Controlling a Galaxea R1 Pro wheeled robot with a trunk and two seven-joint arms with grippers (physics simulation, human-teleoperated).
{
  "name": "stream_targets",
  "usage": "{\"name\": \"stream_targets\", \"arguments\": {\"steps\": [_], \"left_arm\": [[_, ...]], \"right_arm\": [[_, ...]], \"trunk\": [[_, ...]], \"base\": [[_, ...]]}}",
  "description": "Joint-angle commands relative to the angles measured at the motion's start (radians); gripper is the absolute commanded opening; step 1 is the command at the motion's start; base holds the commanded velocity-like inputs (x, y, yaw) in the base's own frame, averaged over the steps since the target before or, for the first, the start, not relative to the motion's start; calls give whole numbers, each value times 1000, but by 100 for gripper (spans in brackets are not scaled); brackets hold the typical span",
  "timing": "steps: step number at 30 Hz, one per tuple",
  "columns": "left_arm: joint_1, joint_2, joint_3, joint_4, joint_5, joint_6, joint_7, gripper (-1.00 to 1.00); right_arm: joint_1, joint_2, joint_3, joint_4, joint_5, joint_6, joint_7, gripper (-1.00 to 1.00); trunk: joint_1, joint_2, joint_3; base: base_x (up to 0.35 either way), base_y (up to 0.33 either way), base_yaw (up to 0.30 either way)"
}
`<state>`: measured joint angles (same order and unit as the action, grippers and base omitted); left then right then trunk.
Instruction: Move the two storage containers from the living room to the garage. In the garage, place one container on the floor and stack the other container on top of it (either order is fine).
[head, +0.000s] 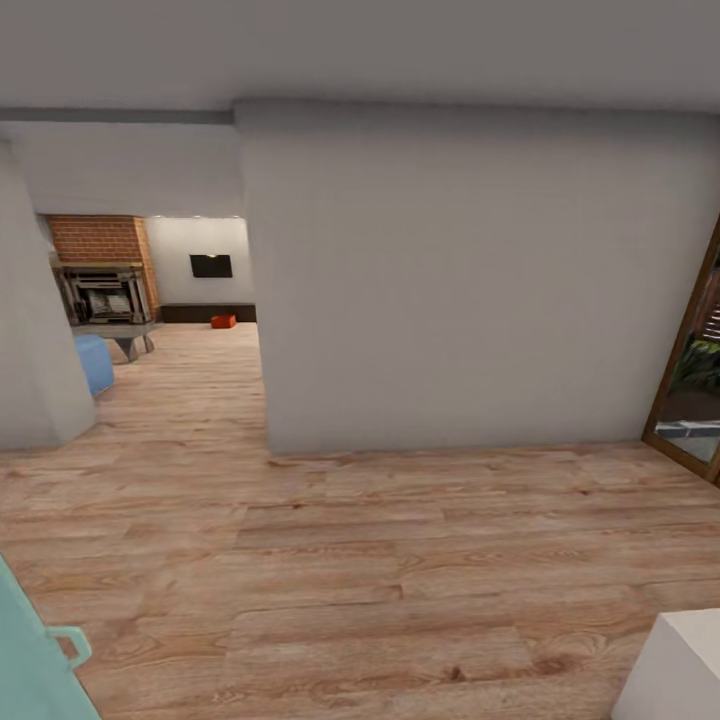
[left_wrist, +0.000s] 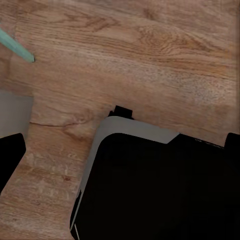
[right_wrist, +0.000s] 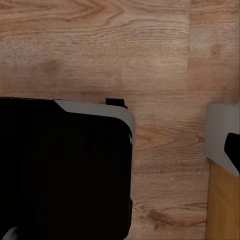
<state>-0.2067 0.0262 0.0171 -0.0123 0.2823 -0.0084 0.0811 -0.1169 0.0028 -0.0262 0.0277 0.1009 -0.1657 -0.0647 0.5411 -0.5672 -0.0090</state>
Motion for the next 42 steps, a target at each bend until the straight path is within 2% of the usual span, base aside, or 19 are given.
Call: {"name": "stream_targets", "arguments": {"steps": [1, 42], "left_arm": [[0, 0, 1, 0, 3, -1, 2, 100], [0, 0, 1, 0, 5, 1, 2, 100]], "right_arm": [[-1, 0, -3, 3, 11, -5, -6, 100], [-1, -4, -5, 3, 5, -7, 2, 100]], "trunk": [[1, -1, -1], [1, -1, -1]], "base": [[323, 0, 0], [323, 0, 0]]}}
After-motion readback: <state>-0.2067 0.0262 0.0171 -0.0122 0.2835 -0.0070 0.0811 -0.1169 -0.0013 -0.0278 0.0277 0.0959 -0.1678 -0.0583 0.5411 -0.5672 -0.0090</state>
